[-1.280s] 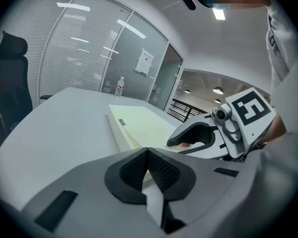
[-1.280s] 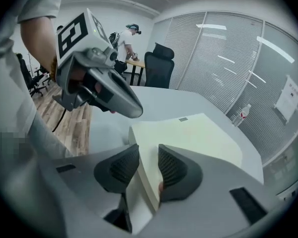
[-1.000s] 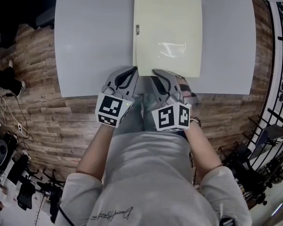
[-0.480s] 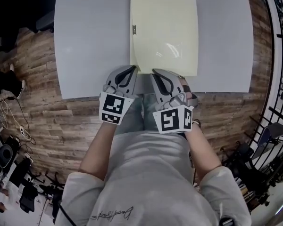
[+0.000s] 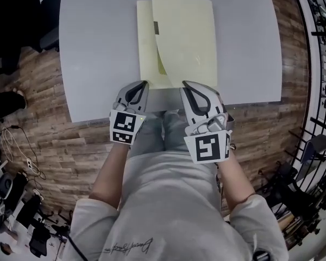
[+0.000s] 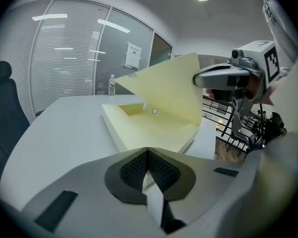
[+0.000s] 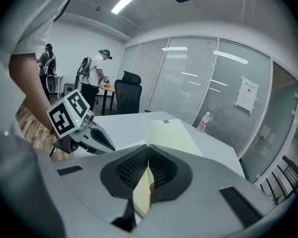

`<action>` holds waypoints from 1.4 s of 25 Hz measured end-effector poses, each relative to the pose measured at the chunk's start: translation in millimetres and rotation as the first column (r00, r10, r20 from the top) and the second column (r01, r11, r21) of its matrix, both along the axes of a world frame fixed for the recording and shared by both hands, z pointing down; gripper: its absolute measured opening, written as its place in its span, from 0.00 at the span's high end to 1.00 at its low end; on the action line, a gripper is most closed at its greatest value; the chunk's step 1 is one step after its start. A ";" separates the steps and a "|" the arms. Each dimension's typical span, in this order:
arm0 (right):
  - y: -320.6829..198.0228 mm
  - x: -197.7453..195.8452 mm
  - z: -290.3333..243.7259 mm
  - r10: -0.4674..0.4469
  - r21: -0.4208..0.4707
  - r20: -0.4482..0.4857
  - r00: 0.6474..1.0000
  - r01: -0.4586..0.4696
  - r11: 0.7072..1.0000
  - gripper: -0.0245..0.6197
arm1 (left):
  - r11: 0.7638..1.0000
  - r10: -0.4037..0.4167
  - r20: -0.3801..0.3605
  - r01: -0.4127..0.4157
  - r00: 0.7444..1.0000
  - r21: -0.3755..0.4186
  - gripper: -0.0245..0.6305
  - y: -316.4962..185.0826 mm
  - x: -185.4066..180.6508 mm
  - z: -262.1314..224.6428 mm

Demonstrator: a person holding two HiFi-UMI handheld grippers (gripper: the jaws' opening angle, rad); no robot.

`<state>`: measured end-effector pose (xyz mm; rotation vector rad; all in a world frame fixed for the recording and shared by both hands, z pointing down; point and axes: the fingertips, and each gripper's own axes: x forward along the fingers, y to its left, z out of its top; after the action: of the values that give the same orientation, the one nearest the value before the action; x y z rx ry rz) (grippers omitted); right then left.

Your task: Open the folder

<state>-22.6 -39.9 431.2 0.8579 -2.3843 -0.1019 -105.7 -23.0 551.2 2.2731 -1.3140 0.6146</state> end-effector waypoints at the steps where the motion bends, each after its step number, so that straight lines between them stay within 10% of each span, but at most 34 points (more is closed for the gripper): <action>1: -0.9 6.7 -6.0 0.011 0.013 0.000 1.000 -0.011 1.000 0.92 | 1.000 0.001 0.003 -0.001 1.000 -0.001 0.95 0.2 0.0 0.3; 19: -21.9 169.8 -28.5 0.428 -0.035 0.145 0.892 -0.428 0.903 0.92 | 1.000 -0.016 0.028 0.016 0.999 -0.016 0.95 -1.5 -3.2 5.4; 35: -43.5 288.0 34.3 0.707 -0.125 0.086 0.702 -0.696 0.707 0.84 | 0.998 -0.044 0.046 0.045 0.998 -0.035 0.95 -4.9 -4.0 5.7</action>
<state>265.3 -83.4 465.5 1.7170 -1.9780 0.3713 -109.7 -27.9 556.9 2.2076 -1.3603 0.6726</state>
